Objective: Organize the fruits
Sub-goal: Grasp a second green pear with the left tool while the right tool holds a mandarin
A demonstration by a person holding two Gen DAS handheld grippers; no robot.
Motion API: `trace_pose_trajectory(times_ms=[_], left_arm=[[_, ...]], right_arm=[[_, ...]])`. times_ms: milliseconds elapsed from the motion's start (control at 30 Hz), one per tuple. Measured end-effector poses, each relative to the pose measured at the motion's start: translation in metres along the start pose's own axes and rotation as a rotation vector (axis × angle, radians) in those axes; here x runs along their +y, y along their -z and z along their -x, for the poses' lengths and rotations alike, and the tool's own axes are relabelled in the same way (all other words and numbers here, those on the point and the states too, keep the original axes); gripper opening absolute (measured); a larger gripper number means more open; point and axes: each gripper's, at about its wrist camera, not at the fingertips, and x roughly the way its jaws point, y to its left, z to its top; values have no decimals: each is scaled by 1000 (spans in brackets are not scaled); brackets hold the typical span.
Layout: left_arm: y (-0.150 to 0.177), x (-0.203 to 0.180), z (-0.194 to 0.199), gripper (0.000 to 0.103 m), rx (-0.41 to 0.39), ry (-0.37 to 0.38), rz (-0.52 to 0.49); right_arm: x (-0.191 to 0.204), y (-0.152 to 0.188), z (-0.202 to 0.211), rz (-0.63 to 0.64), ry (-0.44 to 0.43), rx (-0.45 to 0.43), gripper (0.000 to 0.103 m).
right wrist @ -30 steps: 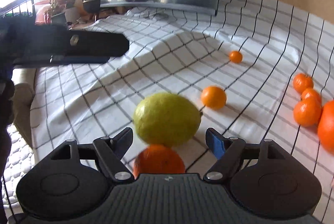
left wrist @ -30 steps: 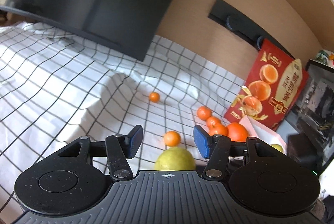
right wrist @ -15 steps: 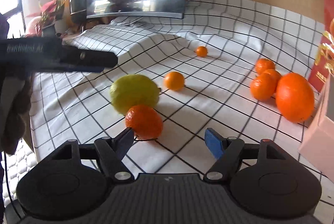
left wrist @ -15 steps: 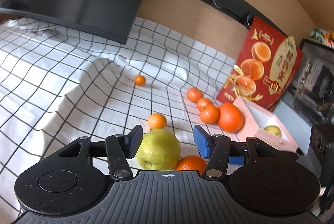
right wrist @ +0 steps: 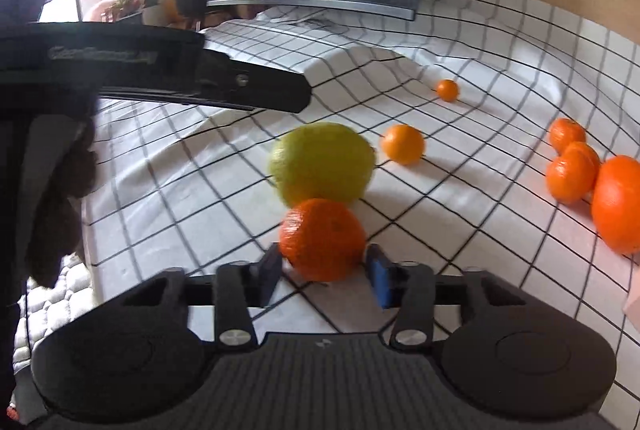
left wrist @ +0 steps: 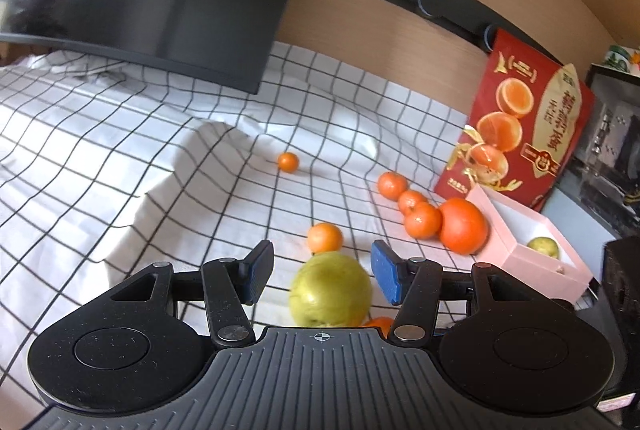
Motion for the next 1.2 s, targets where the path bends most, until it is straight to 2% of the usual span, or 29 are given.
trace_pose_trajectory(times_ms=[200, 300, 500, 600, 667, 700, 900, 1033, 1200], left_arm=[[1, -2, -4, 59, 16, 15, -27], [1, -11, -8, 59, 15, 3, -76], [4, -42, -16, 59, 34, -70, -254], [8, -53, -23, 59, 60, -115, -317], [11, -58, -30, 59, 91, -119, -336], [13, -59, -32, 62, 97, -124, -345], [17, -62, -38, 62, 97, -165, -396], [12, -47, -49, 64, 122, -199, -349], [5, -26, -55, 65, 144, -178, -256]], right_arm=[[-21, 16, 31, -40, 35, -29, 42], [-51, 36, 58, -97, 128, -51, 42], [-106, 78, 111, -184, 369, -62, 42], [-127, 97, 132, -238, 412, -63, 42], [-137, 106, 140, -266, 432, -65, 42], [-141, 110, 139, -278, 437, -64, 42], [-155, 116, 143, -345, 402, -67, 43], [-150, 117, 145, -342, 406, -81, 50], [-150, 116, 145, -341, 416, -81, 62]])
